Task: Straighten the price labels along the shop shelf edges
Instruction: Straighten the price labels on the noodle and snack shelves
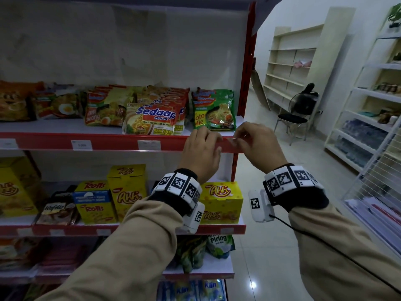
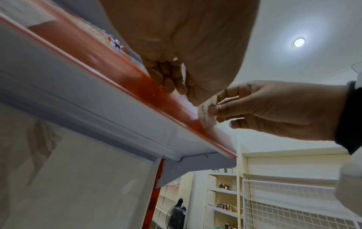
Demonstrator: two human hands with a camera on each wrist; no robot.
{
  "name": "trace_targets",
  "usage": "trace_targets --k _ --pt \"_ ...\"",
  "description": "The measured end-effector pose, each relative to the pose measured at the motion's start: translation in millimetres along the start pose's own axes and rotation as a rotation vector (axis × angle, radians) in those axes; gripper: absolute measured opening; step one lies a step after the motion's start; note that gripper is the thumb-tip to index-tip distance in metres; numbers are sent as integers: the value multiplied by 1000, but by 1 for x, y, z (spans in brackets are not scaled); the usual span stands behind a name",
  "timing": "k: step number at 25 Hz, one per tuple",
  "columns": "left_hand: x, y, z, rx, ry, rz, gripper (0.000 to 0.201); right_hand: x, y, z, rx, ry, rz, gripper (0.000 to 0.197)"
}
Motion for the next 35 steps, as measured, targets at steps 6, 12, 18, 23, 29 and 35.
trace_targets --k 6,12,18,23,29,35 --pt "-6 -4 -2 189 88 40 34 -2 -7 -4 -697 43 -282 24" --pt "-8 -6 -2 207 125 28 15 -1 -15 -12 -519 32 -188 19" --pt "-11 -7 13 91 -4 -19 19 -13 -7 -1 -236 91 -44 10" --pt "-14 -14 23 93 -49 24 24 -11 -7 -11 -322 68 -79 9" --pt "-10 -18 16 129 8 -61 21 -8 -15 -17 -211 26 -53 7" --pt "-15 -20 15 -27 -51 -64 13 -6 -14 -8 93 -99 -12 14"
Point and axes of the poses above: each hand's wrist, its own x-axis away from the middle knuckle, its own z-axis out of the back of the hand, y = z × x, the point moved 1 cm from there along -x, towards the middle knuckle, and after that the axes turned 14 degrees about x, right-handed, at the moved point
